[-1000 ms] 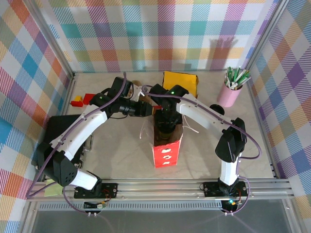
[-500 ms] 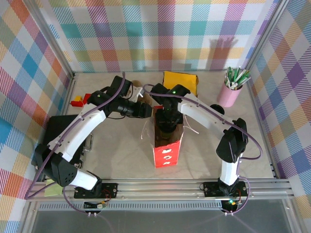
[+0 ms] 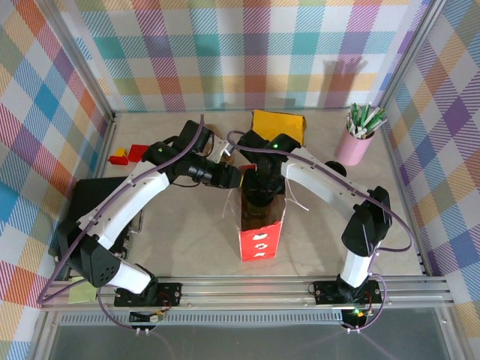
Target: Pack the takeout coffee
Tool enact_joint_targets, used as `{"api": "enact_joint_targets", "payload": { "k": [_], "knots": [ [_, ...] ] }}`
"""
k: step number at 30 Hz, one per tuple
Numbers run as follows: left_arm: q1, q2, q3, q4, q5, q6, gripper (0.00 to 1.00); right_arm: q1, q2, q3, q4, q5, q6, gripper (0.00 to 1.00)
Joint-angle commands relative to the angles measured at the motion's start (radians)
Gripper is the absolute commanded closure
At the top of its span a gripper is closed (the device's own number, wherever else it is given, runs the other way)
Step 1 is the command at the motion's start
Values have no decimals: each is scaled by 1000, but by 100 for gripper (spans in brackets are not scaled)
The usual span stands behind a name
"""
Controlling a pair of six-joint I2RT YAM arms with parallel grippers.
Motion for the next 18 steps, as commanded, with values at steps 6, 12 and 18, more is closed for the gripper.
{"api": "enact_joint_targets", "payload": {
  "k": [6, 12, 18],
  "knots": [
    [-20, 20, 27, 5, -21, 39, 81, -7, -54, -44, 19, 2, 18, 34],
    [-19, -5, 19, 9, -63, 49, 96, -7, -66, -51, 31, 18, -1, 34],
    [-21, -45, -4, 25, -93, 64, 100, -6, -128, -96, 81, 26, -29, 34]
  ]
}}
